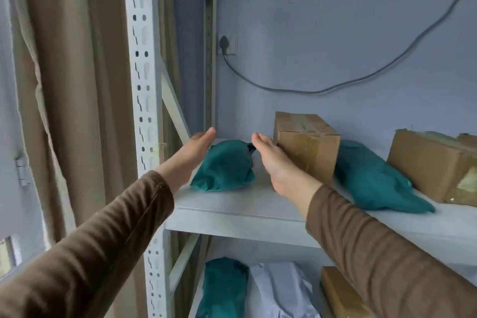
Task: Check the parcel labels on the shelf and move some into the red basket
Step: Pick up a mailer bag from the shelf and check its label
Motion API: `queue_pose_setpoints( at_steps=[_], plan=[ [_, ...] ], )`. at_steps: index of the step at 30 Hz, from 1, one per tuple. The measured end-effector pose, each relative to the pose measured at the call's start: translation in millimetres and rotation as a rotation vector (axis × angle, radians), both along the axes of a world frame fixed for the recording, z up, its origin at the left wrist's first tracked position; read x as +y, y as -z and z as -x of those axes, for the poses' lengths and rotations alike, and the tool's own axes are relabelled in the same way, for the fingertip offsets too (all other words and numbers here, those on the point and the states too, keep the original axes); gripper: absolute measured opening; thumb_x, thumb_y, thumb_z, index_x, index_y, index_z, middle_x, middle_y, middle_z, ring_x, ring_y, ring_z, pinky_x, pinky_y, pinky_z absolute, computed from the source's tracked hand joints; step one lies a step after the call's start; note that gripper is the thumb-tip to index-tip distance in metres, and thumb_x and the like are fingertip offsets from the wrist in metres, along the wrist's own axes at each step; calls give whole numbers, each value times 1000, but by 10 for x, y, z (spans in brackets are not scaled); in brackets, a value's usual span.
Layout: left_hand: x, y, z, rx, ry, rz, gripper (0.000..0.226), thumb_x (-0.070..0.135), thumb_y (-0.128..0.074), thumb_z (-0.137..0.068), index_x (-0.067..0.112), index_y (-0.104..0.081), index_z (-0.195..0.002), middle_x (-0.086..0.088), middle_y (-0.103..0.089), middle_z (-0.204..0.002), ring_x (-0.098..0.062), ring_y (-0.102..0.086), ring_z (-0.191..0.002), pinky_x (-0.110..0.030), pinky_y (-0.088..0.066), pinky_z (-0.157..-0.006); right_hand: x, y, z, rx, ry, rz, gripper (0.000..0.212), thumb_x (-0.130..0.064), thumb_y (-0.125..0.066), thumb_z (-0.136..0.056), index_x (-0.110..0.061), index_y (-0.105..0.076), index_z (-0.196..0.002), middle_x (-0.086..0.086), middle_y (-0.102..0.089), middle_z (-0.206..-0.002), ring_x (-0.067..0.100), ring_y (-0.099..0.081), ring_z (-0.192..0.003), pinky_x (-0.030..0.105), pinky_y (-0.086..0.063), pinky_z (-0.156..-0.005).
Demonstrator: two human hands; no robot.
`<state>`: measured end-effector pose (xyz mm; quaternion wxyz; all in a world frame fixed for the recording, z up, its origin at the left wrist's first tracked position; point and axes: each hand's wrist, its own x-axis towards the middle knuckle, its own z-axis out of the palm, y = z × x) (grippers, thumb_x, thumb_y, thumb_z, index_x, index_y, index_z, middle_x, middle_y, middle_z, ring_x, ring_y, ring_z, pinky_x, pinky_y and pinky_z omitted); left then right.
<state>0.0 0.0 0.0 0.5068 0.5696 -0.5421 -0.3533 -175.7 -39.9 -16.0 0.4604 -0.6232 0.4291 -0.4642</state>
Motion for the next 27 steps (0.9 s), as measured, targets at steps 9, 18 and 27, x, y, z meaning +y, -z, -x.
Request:
queue_pose_setpoints(
  at_steps=[9, 18, 27],
  plan=[
    [-581, 358, -181, 103, -51, -219, 59, 55, -54, -102, 11, -57, -143, -10, -66, -138, -33, -65, -123, -42, -46, -113, -818, 388, -222, -57, 89, -301, 117, -74, -75, -49, -23, -44, -148, 3, -62, -140, 27, -63, -123, 46, -50, -108],
    [-262, 455, -143, 376, -44, -71, 37, 13, -56, -107, 10, -55, -143, -6, -70, -111, -19, -67, -88, -33, -55, -76, -258, 445, -297, -79, 66, -121, 71, -2, -58, -99, -31, -33, -158, 5, -57, -146, 29, -60, -127, 50, -50, -109],
    [786, 561, 29, 600, 193, 74, 49, 32, -70, -97, 15, -59, -142, -5, -70, -137, -27, -68, -124, -42, -52, -109, 1117, 387, 386, -75, -33, 212, 66, 9, -43, -103, -21, -30, -161, -7, -52, -147, -2, -61, -114, 10, -52, -84]
  ],
)
